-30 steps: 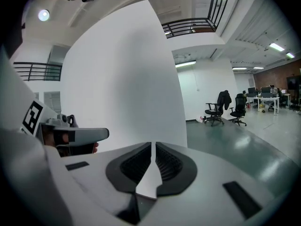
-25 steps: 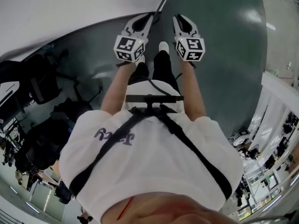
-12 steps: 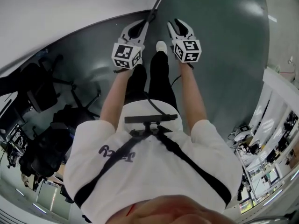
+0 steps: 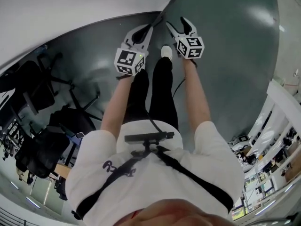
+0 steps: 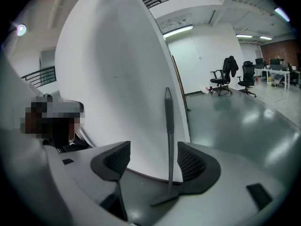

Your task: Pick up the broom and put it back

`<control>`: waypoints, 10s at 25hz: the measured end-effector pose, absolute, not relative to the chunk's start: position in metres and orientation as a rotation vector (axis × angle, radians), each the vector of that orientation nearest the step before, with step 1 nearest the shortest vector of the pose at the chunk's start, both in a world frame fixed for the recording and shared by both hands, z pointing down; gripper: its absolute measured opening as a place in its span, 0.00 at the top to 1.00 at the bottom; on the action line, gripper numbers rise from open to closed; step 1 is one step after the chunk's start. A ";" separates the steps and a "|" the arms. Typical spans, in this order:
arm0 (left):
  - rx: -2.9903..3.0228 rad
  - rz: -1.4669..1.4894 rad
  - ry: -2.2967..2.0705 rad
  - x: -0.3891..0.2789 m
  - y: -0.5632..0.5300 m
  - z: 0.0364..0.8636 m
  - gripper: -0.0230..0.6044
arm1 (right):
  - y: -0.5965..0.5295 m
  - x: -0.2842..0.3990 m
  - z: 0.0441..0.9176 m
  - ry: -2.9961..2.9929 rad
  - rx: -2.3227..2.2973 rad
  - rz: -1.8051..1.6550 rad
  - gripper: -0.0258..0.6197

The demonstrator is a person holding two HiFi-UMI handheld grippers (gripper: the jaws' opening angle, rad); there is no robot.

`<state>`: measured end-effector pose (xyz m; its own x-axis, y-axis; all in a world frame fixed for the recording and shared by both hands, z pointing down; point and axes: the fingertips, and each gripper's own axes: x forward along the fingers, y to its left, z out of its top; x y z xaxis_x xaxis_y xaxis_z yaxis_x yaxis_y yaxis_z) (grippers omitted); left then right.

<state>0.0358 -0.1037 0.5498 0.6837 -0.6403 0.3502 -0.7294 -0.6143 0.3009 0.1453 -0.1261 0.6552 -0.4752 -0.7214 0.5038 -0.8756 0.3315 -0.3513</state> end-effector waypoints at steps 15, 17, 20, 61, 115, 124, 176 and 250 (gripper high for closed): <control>2.368 0.309 -1.146 0.007 -0.115 0.631 0.94 | -0.197 0.118 0.753 -2.362 1.496 0.947 0.51; 2.375 0.314 -1.140 0.011 -0.112 0.631 0.94 | -0.201 0.122 0.758 -2.350 1.511 0.947 0.51; 2.374 0.316 -1.150 0.009 -0.112 0.632 0.94 | -0.209 0.122 0.763 -2.353 1.520 0.949 0.51; 2.407 0.213 -1.090 0.023 -0.079 0.557 0.94 | -0.141 0.123 0.688 -2.281 1.541 0.924 0.79; 2.727 -0.116 -1.641 -0.072 -0.046 0.159 0.94 | -0.033 0.086 0.128 -2.785 1.948 -0.066 0.82; 2.695 -0.136 -1.624 -0.081 -0.035 0.166 0.94 | -0.025 0.070 0.130 -2.795 1.914 -0.048 0.82; 2.353 0.227 -1.559 -0.105 -0.051 0.370 0.94 | -0.078 0.076 0.445 -2.237 1.826 0.584 0.82; 2.324 0.487 -1.286 -0.039 -0.116 0.569 0.94 | -0.231 0.141 0.762 -1.865 1.736 0.969 0.82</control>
